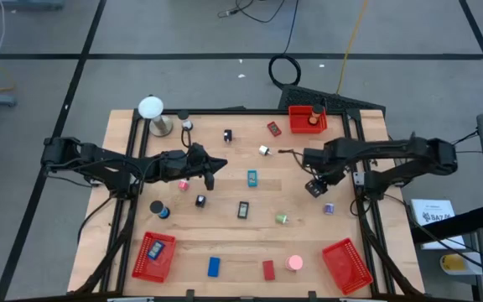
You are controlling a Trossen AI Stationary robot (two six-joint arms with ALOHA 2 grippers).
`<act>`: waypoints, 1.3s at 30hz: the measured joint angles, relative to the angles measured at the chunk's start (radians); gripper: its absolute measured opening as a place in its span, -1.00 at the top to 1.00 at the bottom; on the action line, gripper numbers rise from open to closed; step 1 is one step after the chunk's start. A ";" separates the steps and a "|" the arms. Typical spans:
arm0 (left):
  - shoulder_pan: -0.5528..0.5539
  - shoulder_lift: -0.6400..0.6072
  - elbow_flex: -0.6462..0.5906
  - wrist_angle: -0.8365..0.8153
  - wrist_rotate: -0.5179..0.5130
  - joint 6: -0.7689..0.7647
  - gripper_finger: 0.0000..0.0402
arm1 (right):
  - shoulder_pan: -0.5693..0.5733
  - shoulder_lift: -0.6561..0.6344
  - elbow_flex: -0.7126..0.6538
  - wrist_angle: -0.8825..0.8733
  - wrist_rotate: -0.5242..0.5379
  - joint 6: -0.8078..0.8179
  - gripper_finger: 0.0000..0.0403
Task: Pick & Place Office items
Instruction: Put the light blue charger adapter into the bottom right red basket
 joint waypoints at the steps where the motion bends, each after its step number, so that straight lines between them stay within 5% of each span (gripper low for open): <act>1: 0.000 0.000 0.000 0.000 0.001 -0.011 0.89 | 0.013 -0.022 -0.003 0.009 0.026 0.051 -0.15; 6: 0.000 0.000 0.000 0.000 0.002 -0.045 0.89 | 0.071 -0.085 -0.029 0.066 0.115 0.346 -0.27; 11: 0.000 0.000 0.000 0.000 0.002 -0.051 0.89 | 0.108 -0.052 -0.034 0.069 0.204 0.469 -0.25; 39: 0.000 0.000 0.000 0.000 0.004 -0.051 0.89 | 0.117 0.154 -0.061 0.190 0.173 0.523 -0.09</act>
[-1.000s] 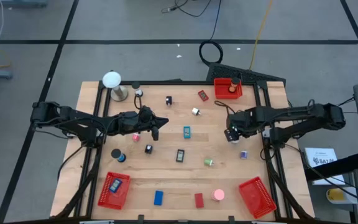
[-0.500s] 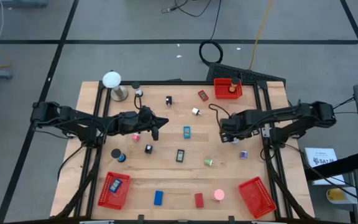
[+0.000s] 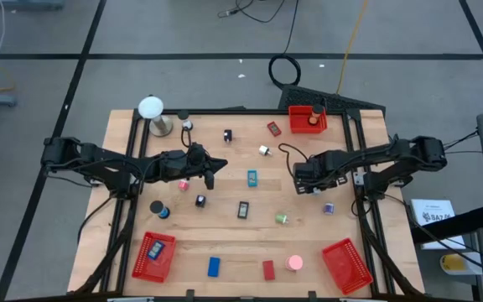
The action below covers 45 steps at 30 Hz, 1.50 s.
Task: Pick & Place Office items
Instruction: Put the light blue charger adapter into the bottom right red basket
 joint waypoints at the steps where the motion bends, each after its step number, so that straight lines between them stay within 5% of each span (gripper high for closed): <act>1: 0.000 0.000 0.000 0.000 0.000 0.000 0.89 | 0.000 0.000 -0.012 0.002 -0.013 0.006 -0.09; 10: 0.000 0.000 0.000 0.000 0.000 0.001 0.89 | 0.000 0.000 -0.078 0.134 -0.015 0.027 -0.05; 23: 0.000 0.000 0.000 0.000 0.000 -0.002 0.89 | 0.000 0.000 -0.078 0.141 0.010 -0.041 0.29; 30: 0.000 0.000 0.000 0.000 0.000 -0.022 0.89 | 0.020 -0.073 -0.026 0.066 -0.109 -0.134 0.34; 38: 0.000 0.000 0.000 -0.032 0.000 0.009 0.89 | 0.284 -0.163 0.193 -0.191 -0.125 0.042 0.35; 45: 0.000 0.000 0.000 -0.044 0.000 0.037 0.89 | 0.617 -0.149 0.282 -0.131 -0.101 0.434 0.35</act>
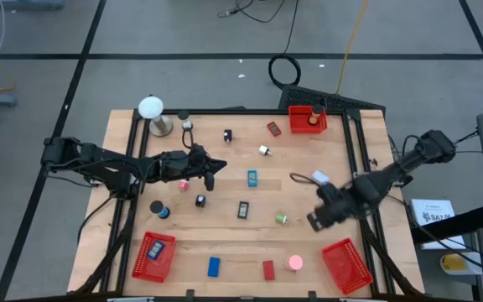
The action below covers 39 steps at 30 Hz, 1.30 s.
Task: Pick & Place Office items
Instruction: Put the light blue charger adapter into the bottom right red basket
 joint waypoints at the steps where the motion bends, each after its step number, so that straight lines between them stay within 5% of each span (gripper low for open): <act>1: 0.000 0.000 0.000 -0.001 0.000 0.010 0.89 | 0.047 0.008 0.000 0.018 0.004 0.057 0.35; 7: 0.001 0.000 0.000 -0.001 0.018 0.064 0.89 | 0.278 0.094 0.000 0.157 0.003 0.284 0.35; 16: 0.001 0.000 0.000 0.000 0.025 0.068 0.89 | 0.445 0.208 0.000 0.237 -0.072 0.476 0.34; 39: 0.001 0.000 0.000 0.000 0.015 0.058 0.89 | 0.485 0.390 -0.003 0.374 -0.098 0.476 0.33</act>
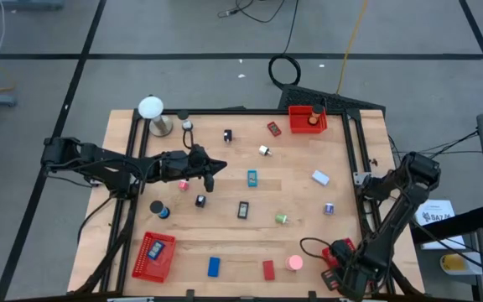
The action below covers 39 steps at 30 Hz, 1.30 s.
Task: Pick & Place Office items
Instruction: Put the light blue charger adapter into the bottom right red basket
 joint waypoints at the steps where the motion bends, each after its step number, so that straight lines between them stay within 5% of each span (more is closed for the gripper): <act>1: 0.000 0.000 0.000 0.000 0.000 0.000 0.89 | 0.000 0.007 0.000 0.008 -0.009 -0.004 0.33; 39: 0.000 0.000 0.000 0.000 -0.003 0.002 0.89 | 0.030 0.052 0.000 0.062 -0.004 0.038 0.21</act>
